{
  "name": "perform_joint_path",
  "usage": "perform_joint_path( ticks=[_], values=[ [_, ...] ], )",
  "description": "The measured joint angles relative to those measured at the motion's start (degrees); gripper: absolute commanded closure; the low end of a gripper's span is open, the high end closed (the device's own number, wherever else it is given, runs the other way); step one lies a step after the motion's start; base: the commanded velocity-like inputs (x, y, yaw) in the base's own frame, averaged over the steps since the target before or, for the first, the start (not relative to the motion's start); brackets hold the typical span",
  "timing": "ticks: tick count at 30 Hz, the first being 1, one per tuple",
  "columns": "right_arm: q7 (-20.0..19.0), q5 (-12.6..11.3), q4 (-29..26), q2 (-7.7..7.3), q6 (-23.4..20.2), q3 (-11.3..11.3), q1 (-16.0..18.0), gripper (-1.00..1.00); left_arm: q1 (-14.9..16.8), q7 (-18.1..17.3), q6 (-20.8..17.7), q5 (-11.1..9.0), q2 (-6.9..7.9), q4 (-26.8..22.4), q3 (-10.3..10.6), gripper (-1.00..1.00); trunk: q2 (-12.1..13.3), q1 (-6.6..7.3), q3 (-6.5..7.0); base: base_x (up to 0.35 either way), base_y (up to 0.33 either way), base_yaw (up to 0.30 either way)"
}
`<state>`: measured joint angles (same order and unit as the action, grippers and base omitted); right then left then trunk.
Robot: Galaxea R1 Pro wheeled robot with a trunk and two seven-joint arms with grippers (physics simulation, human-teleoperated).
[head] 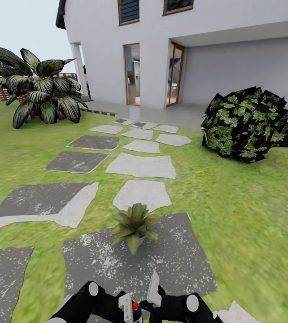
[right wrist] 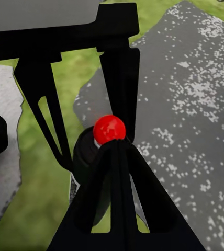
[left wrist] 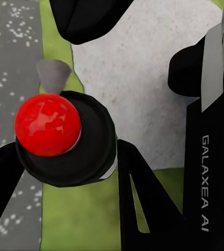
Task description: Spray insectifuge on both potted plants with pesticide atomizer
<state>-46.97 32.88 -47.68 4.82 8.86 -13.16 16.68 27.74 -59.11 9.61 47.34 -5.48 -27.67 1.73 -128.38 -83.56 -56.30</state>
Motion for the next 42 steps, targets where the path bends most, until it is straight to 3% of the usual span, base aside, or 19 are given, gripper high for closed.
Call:
perform_joint_path(
  ticks=[22, 26, 31, 42],
  values=[
    [0.00, 0.08, 0.07, 0.00, 0.01, 0.00, 0.00, 1.00, 0.02, 0.00, 0.26, -0.13, -0.12, -0.03, 0.01, 1.00, 0.00, 0.00, 0.00, 0.000, 0.000, 0.000],
    [0.08, 0.09, 0.09, -0.08, 0.00, 0.04, 0.00, 1.00, 0.02, -0.10, 0.27, -1.40, -0.21, -0.12, 0.09, 1.00, 0.00, 0.00, 0.00, 0.000, 0.000, 0.000],
    [0.16, 0.09, 0.09, -0.16, 0.03, 0.08, 0.00, 1.00, 0.02, -1.85, 0.27, -1.51, -0.21, -0.41, 0.08, 1.00, 0.00, 0.00, 0.00, 0.000, 0.000, 0.000],
    [0.18, 0.09, 0.09, -0.18, 0.07, 0.09, 0.00, 1.00, 0.02, -2.07, 0.18, -1.43, -0.21, -0.22, 0.13, 1.00, 0.00, 0.00, 0.00, 0.000, 0.000, 0.000]
  ],
)
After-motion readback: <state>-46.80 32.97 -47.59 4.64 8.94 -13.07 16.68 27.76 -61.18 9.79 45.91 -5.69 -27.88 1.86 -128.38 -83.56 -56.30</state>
